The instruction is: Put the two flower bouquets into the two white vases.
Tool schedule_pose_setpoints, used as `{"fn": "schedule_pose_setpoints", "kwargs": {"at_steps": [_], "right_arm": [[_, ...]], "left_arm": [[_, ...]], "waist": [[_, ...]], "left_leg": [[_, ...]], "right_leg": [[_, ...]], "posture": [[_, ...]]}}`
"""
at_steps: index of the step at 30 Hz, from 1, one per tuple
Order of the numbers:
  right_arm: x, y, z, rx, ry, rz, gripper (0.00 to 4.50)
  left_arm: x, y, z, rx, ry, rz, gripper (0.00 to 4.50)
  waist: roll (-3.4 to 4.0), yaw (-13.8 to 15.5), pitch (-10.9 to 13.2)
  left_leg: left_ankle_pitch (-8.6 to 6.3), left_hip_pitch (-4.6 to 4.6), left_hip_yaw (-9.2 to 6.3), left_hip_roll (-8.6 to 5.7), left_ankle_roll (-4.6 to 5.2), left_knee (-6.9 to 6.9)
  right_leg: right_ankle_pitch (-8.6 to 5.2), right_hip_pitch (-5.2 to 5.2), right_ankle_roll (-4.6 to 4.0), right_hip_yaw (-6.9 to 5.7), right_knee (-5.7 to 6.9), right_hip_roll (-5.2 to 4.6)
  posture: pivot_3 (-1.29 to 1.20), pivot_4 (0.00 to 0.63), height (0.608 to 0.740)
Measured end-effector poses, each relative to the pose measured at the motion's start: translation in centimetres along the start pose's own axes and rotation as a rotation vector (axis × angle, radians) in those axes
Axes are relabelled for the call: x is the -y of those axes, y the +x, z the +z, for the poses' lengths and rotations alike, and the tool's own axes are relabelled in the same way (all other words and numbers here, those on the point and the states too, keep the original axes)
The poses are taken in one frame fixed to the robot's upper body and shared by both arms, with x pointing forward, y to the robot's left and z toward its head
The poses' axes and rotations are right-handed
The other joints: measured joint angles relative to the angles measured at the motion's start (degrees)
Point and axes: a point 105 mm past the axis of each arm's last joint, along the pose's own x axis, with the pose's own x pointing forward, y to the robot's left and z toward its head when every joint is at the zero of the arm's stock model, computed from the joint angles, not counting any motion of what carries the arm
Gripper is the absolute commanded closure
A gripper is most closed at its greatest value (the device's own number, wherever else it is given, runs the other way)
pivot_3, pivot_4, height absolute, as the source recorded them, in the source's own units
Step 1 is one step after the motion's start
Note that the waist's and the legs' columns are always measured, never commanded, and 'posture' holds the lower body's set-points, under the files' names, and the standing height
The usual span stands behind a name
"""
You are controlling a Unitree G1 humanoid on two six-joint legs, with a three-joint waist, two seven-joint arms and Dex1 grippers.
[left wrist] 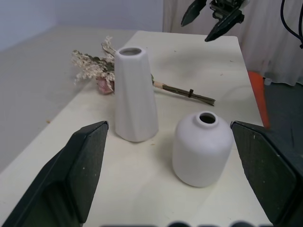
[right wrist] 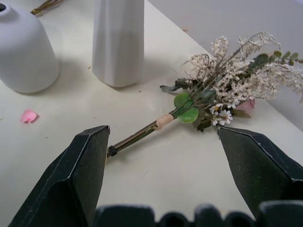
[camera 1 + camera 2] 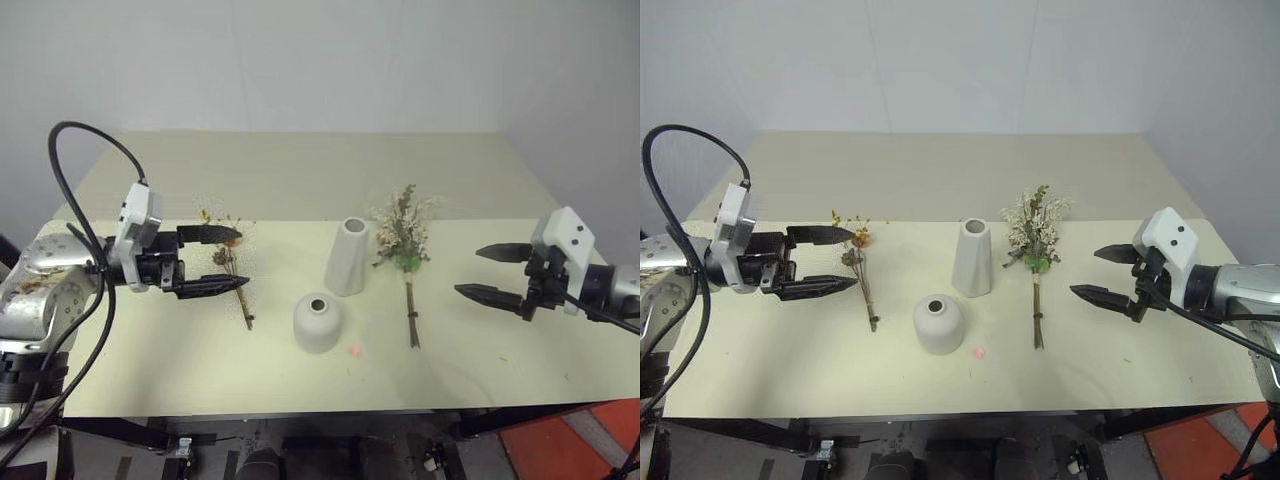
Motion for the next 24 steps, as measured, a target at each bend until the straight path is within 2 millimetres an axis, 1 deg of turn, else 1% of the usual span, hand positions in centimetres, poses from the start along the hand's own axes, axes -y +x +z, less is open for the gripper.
{"fn": "schedule_pose_setpoints", "kwargs": {"at_steps": [5,11,13,15,20,22,24], "right_arm": [[0.3,0.1,0.3,0.005,-0.002,0.004,0.22],[0.6,0.3,0.0,-0.011,0.025,-0.002,0.22],[1.0,0.8,0.3,-0.014,0.09,-0.028,0.22],[1.1,2.0,0.5,-0.036,0.202,-0.041,0.22],[0.5,5.3,-0.8,-0.171,0.482,-0.027,0.22],[1.0,6.7,-0.9,-0.207,0.621,-0.041,0.22],[1.4,7.3,-1.3,-0.248,0.703,-0.06,0.22]], "left_arm": [[-0.1,-0.1,0.2,-0.001,0.009,0.004,0.0],[-0.2,0.1,0.3,0.003,0.015,0.002,0.0],[-0.3,0.2,0.3,0.007,0.015,0.0,0.0],[-0.5,0.4,0.7,0.017,0.032,-0.006,0.0],[-0.5,0.6,0.5,0.012,0.041,-0.013,0.0],[-0.4,0.6,0.1,0.007,0.03,-0.011,0.0],[-0.3,0.6,-0.3,0.007,0.019,-0.011,0.0]], "waist": [[0.0,0.21,0.0],[0.0,0.25,0.0],[0.0,0.15,0.0],[0.0,-0.19,-0.01],[0.0,-0.4,0.0],[0.0,-0.58,0.0],[0.0,-0.42,-0.01]], "left_leg": [[0.0,-0.01,-0.01,-0.01,0.0,0.01],[0.0,-0.02,-0.01,-0.01,0.0,0.02],[0.0,-0.01,0.0,-0.01,0.0,0.07],[0.0,0.01,-0.02,0.01,0.0,0.06],[0.0,-0.08,-0.03,-0.01,0.0,0.02],[0.0,-0.1,-0.01,-0.03,0.0,0.04],[0.0,-0.1,-0.05,-0.01,0.0,0.01]], "right_leg": [[0.0,0.01,0.0,-0.01,-0.02,0.0],[0.0,0.01,0.0,-0.01,-0.02,-0.02],[0.01,0.01,-0.01,0.0,0.01,-0.01],[0.02,0.03,-0.04,0.01,0.02,0.03],[0.03,-0.06,-0.04,0.01,-0.01,0.0],[0.04,-0.06,-0.05,0.03,-0.01,-0.03],[0.04,-0.07,-0.05,-0.04,-0.02,0.0]], "posture": [[0.0,0.15,0.74],[0.0,0.15,0.74],[0.0,0.15,0.74],[0.0,0.15,0.74],[0.0,0.15,0.74],[0.0,0.15,0.74],[0.0,0.15,0.74]]}}
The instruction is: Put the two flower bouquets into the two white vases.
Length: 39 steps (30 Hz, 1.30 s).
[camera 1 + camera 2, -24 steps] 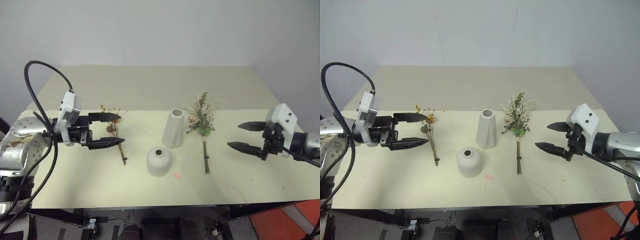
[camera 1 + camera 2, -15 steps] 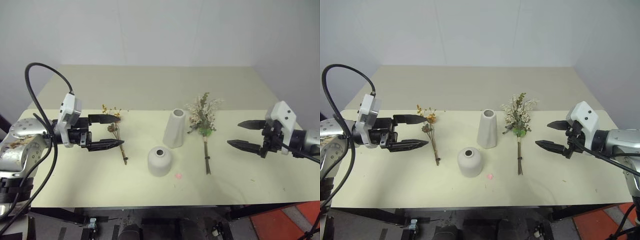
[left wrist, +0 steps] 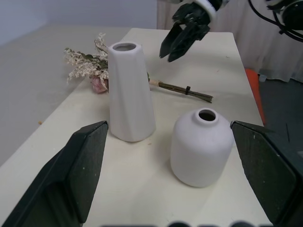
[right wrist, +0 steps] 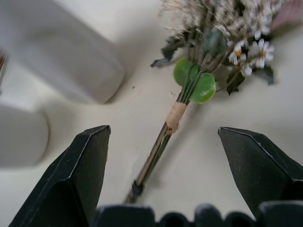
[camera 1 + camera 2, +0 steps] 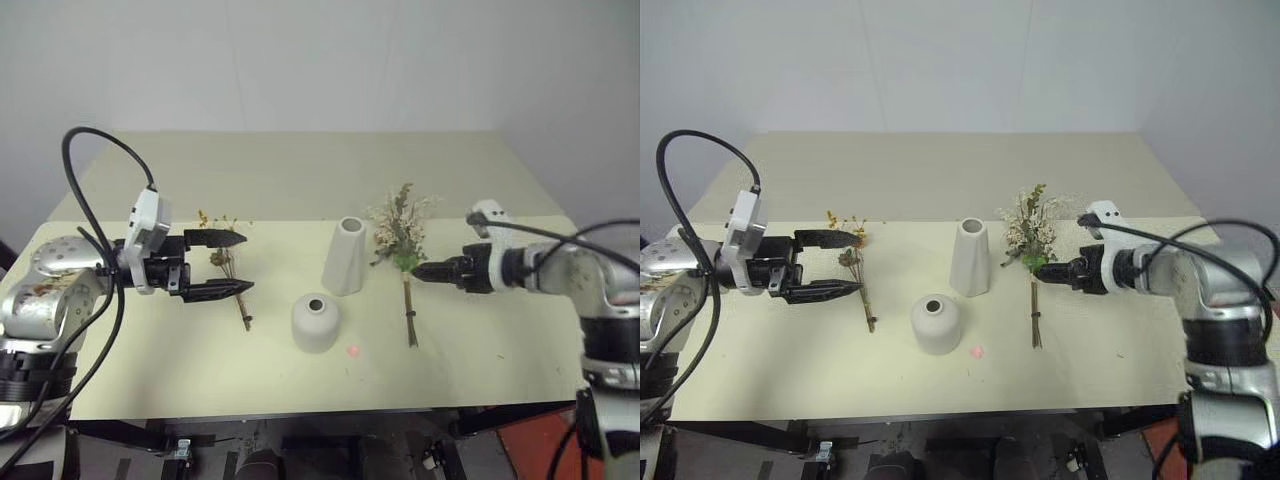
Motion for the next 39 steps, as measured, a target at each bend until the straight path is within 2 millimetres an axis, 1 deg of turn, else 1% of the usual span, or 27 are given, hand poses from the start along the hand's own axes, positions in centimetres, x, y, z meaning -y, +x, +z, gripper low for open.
{"fn": "schedule_pose_setpoints", "kwargs": {"at_steps": [4,8,11,12,15,17,20,24,25,28,31,33,34,36,37,39], "right_arm": [[0.2,1.7,-0.3,-0.042,0.121,0.012,0.22],[0.7,2.8,-0.5,-0.082,0.178,-0.006,0.22],[0.8,3.9,-1.3,-0.119,0.225,0.0,0.22],[0.9,4.3,-1.7,-0.129,0.245,0.005,0.38],[0.9,4.6,-1.3,-0.112,0.282,0.035,1.08],[0.7,4.6,-1.0,-0.1,0.3,0.067,1.81],[0.4,5.0,-1.2,-0.102,0.329,0.099,2.87],[0.8,5.4,-1.3,-0.073,0.399,0.122,4.29],[1.0,5.4,-1.3,-0.063,0.414,0.126,4.37],[1.2,5.1,-0.8,-0.028,0.432,0.126,4.37],[2.2,4.5,-0.2,0.036,0.447,0.087,4.37],[3.0,3.7,0.1,0.117,0.41,0.038,4.37],[3.5,3.2,0.4,0.165,0.371,0.003,4.37],[3.7,1.7,1.7,0.313,0.226,-0.072,4.37],[3.4,0.9,2.6,0.401,0.125,-0.121,4.37],[1.8,-0.7,5.0,0.561,-0.045,-0.153,4.37]], "left_arm": [[0.1,-0.1,-0.4,-0.003,-0.012,0.01,0.0],[0.3,-0.2,-0.2,-0.002,0.0,0.013,0.0],[0.3,-0.4,-0.1,0.002,0.001,0.021,0.0],[0.4,-0.3,-0.1,0.002,0.002,0.02,0.0],[0.6,-0.5,-0.2,0.005,-0.003,0.03,0.0],[0.6,-0.6,0.1,0.005,0.008,0.034,0.0],[0.6,-0.8,0.4,0.0,0.023,0.04,0.0],[0.6,-0.8,0.3,-0.001,0.021,0.047,0.0],[0.6,-0.8,0.3,-0.001,0.021,0.049,0.0],[0.5,-0.8,0.3,-0.001,0.02,0.05,0.0],[0.5,-0.8,0.3,-0.002,0.021,0.049,0.0],[0.5,-0.8,0.3,-0.003,0.021,0.049,0.0],[0.6,-0.8,0.3,-0.003,0.021,0.048,0.0],[0.6,-0.8,0.3,-0.004,0.019,0.046,0.0],[0.6,-0.8,0.3,-0.004,0.018,0.042,0.0],[0.5,-0.7,0.3,-0.002,0.014,0.035,0.0]], "waist": [[0.0,0.44,0.0],[0.01,0.43,0.0],[0.01,0.26,0.0],[0.01,0.2,0.0],[0.01,0.03,0.0],[0.01,-0.21,0.0],[0.01,-0.76,0.0],[0.01,-0.95,0.0],[0.01,-0.96,0.0],[0.01,-0.97,0.0],[0.01,-0.96,0.0],[0.02,-0.88,0.01],[0.02,-0.79,0.01],[0.03,-0.78,0.01],[0.04,-0.84,0.02],[0.06,-1.25,0.03]], "left_leg": [[0.0,-0.07,-0.02,-0.01,0.0,-0.03],[0.0,-0.08,-0.01,-0.03,0.0,-0.04],[0.0,-0.06,-0.01,-0.01,0.0,-0.06],[0.0,-0.06,-0.01,-0.02,0.0,-0.06],[0.0,-0.06,-0.01,-0.02,0.0,-0.03],[0.0,-0.04,-0.01,-0.01,0.0,-0.04],[0.0,-0.02,-0.02,-0.01,0.0,-0.05],[0.0,-0.03,-0.01,-0.02,0.0,-0.05],[0.0,-0.03,-0.01,-0.02,0.0,-0.05],[0.0,-0.03,-0.02,-0.01,0.0,-0.09],[0.0,-0.05,-0.02,-0.01,0.0,-0.12],[0.0,-0.07,-0.04,-0.01,0.0,-0.16],[0.0,-0.1,-0.06,-0.01,0.0,-0.17],[0.0,-0.17,-0.09,-0.01,0.0,-0.18],[0.0,-0.19,-0.08,-0.02,0.0,-0.19],[0.0,-0.18,-0.01,-0.02,0.0,-0.17]], "right_leg": [[0.0,-0.04,0.0,-0.03,0.0,-0.01],[0.01,-0.03,0.01,-0.03,0.01,-0.04],[0.01,-0.04,0.01,-0.03,0.0,-0.01],[0.01,-0.04,0.01,-0.03,0.0,-0.01],[0.02,-0.04,0.01,-0.02,0.0,-0.02],[0.01,-0.04,0.01,-0.02,0.01,-0.01],[0.01,-0.03,0.01,-0.02,0.02,0.0],[0.02,-0.03,0.01,-0.01,0.02,-0.02],[0.02,-0.03,0.01,-0.01,0.02,-0.01],[0.02,-0.04,0.02,-0.02,0.02,-0.01],[0.02,-0.03,0.02,-0.02,0.02,-0.02],[0.01,-0.04,0.02,-0.03,0.05,-0.02],[0.02,-0.06,0.03,-0.05,0.06,-0.02],[0.02,-0.09,0.04,-0.08,0.08,-0.03],[0.02,-0.12,0.06,-0.07,0.08,-0.03],[0.04,-0.17,0.09,0.0,0.06,-0.03]], "posture": [[0.0,0.15,0.74],[0.0,0.15,0.74],[0.0,0.15,0.74],[0.0,0.15,0.74],[0.0,0.15,0.74],[0.0,0.15,0.74],[0.0,0.15,0.74],[0.0,0.15,0.74],[0.0,0.15,0.74],[0.0,0.15,0.74],[0.0,0.15,0.74],[0.0,0.15,0.74],[0.0,0.15,0.74],[0.0,0.15,0.74],[0.0,0.15,0.74],[0.0,0.15,0.74]]}}
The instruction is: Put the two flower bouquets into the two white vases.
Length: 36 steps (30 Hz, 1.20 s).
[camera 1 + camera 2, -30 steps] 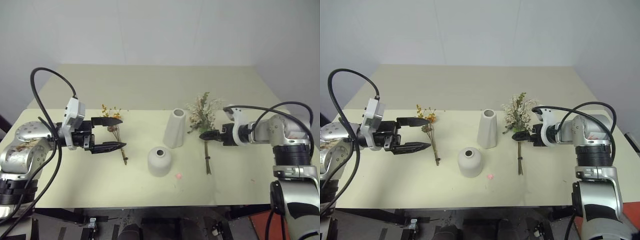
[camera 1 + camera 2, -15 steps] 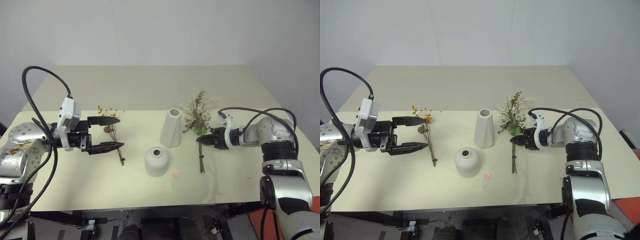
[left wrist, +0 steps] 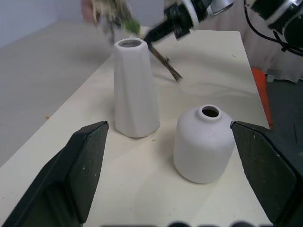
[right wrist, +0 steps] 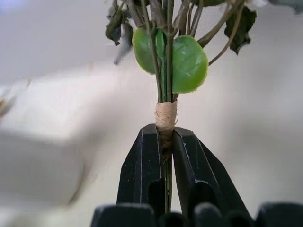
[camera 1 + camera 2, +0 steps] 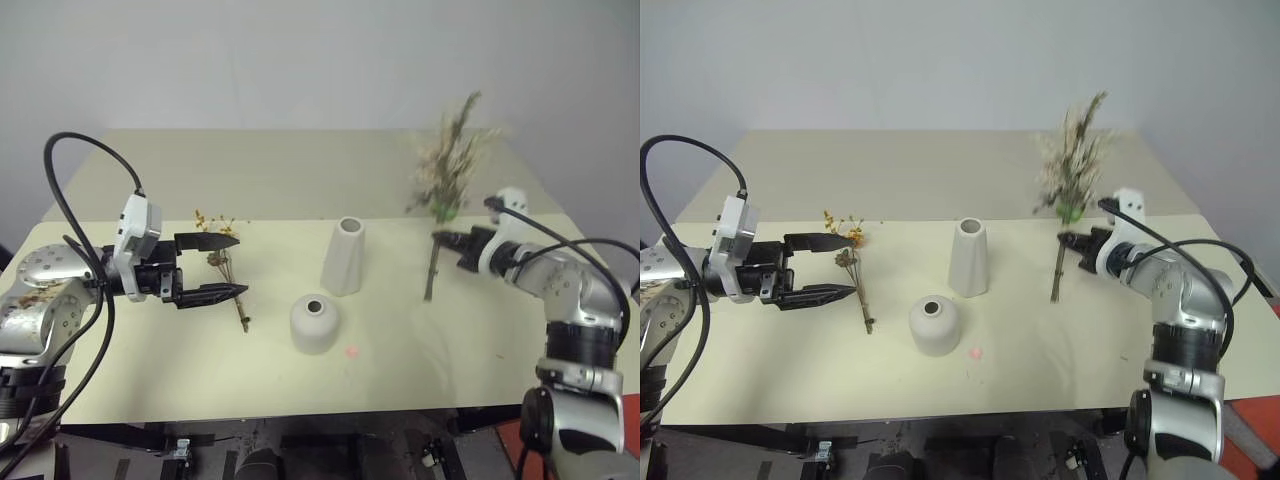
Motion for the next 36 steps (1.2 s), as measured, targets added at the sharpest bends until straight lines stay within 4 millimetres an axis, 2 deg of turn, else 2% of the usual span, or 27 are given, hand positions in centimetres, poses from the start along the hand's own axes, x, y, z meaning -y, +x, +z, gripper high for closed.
{"fn": "schedule_pose_setpoints", "kwargs": {"at_steps": [3,9,14,17,27,36], "right_arm": [[-2.6,-0.3,3.5,0.17,-0.155,0.053,4.37],[-8.7,0.1,5.8,0.364,-0.325,0.244,4.37],[-11.3,-0.3,9.1,0.511,-0.331,0.321,4.37],[-12.1,-0.7,10.4,0.555,-0.338,0.35,4.37],[-14.1,-1.6,10.2,0.538,-0.267,0.474,4.37],[-15.2,-1.3,8.6,0.508,-0.203,0.513,4.37]], "left_arm": [[-0.2,0.4,0.3,0.008,0.005,-0.02,0.0],[-0.1,0.8,0.7,0.014,0.011,-0.076,0.0],[-0.1,1.3,0.3,0.027,-0.013,-0.096,0.0],[0.0,1.8,0.1,0.048,-0.019,-0.102,0.0],[0.0,2.3,-0.1,0.058,-0.005,-0.097,0.0],[-0.4,2.5,0.2,0.05,0.016,-0.107,0.0]], "waist": [[0.0,-0.25,0.0],[0.0,-0.13,0.0],[0.02,0.25,0.01],[0.02,0.55,0.01],[0.03,0.26,0.01],[0.03,0.3,0.01]], "left_leg": [[0.0,0.15,0.01,0.01,0.0,0.02],[0.03,0.24,-0.01,0.04,-0.04,0.02],[0.02,0.13,-0.03,0.03,-0.04,0.01],[0.02,0.1,-0.04,0.02,-0.03,0.01],[0.02,0.11,-0.05,0.02,-0.03,0.01],[0.02,0.14,-0.06,0.01,-0.03,0.04]], "right_leg": [[0.01,0.05,0.0,0.02,-0.06,0.03],[0.01,0.08,-0.03,0.03,0.02,0.08],[0.02,0.06,-0.04,-0.02,0.11,0.03],[0.02,0.07,-0.04,-0.05,0.07,0.02],[0.02,0.06,-0.04,-0.05,0.07,0.03],[0.02,0.06,-0.04,-0.04,0.04,0.03]], "posture": [[0.0,0.15,0.74],[0.0,0.15,0.74],[0.0,0.15,0.74],[0.0,0.15,0.74],[0.0,0.15,0.74],[0.0,0.15,0.74]]}}
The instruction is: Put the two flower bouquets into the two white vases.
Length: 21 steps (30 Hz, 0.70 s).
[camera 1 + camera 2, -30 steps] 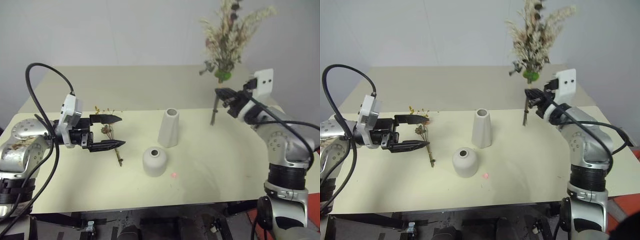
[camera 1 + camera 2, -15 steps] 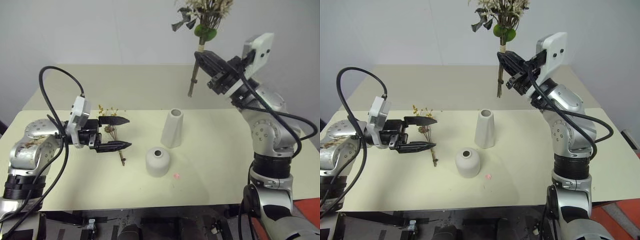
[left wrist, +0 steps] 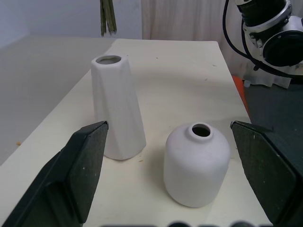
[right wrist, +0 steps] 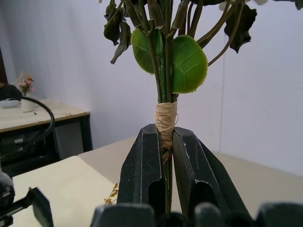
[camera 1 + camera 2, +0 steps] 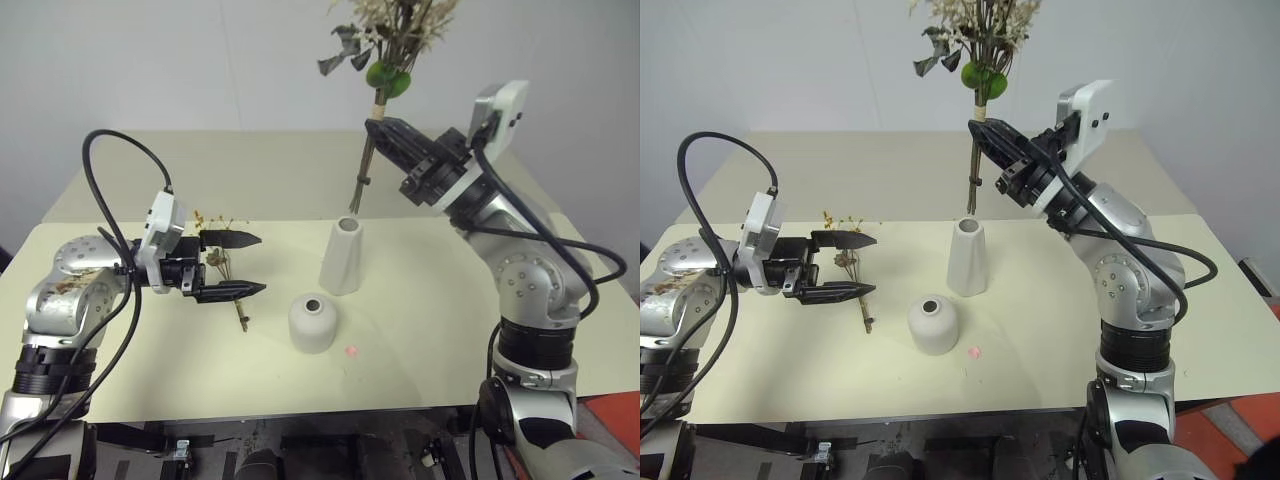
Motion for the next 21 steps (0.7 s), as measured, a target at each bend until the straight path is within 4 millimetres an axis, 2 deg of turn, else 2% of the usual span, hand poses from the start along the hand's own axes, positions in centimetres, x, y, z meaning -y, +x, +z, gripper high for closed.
{"fn": "schedule_pose_setpoints", "kwargs": {"at_steps": [9,21], "right_arm": [[0.4,-0.2,-3.3,-0.089,0.024,-0.023,4.37],[0.4,0.2,-5.3,-0.111,0.03,-0.026,4.37]], "left_arm": [[-0.2,0.1,-0.1,0.001,-0.005,0.001,0.0],[-0.2,0.1,-0.1,0.0,-0.005,0.002,0.0]], "waist": [[0.0,-0.05,0.0],[0.0,-0.05,0.0]], "left_leg": [[0.0,-0.01,0.0,0.01,0.0,-0.02],[0.0,0.0,0.0,0.01,0.0,-0.02]], "right_leg": [[0.0,-0.01,0.0,0.0,0.02,0.01],[0.0,-0.01,0.0,0.0,0.0,0.01]], "posture": [[0.0,0.15,0.74],[0.0,0.15,0.74]]}}
